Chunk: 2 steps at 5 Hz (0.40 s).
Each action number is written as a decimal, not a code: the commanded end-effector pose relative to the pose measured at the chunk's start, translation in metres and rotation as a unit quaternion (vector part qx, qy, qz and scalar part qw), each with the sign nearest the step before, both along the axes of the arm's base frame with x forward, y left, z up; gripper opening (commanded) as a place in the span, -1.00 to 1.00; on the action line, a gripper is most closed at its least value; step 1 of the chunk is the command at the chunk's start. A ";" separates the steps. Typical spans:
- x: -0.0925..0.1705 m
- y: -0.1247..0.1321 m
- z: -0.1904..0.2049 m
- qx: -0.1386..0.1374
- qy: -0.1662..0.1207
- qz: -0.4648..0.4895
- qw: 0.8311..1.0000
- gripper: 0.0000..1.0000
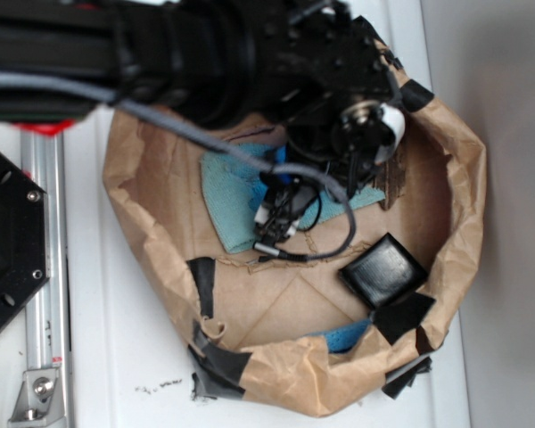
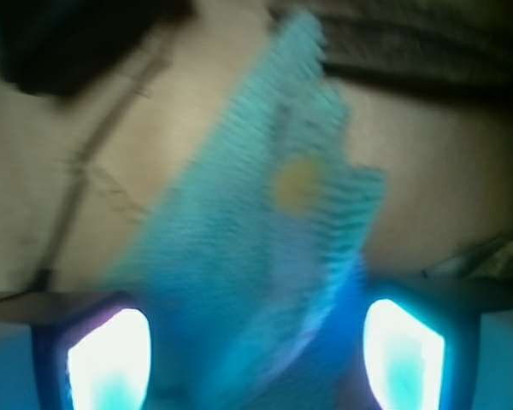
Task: Grab the blue cloth.
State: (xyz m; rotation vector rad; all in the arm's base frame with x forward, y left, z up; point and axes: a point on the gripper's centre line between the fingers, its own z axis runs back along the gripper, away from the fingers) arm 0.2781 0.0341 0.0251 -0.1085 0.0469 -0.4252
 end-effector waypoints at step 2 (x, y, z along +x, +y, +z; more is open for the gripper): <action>-0.004 0.009 0.001 0.008 -0.021 0.004 1.000 -1.00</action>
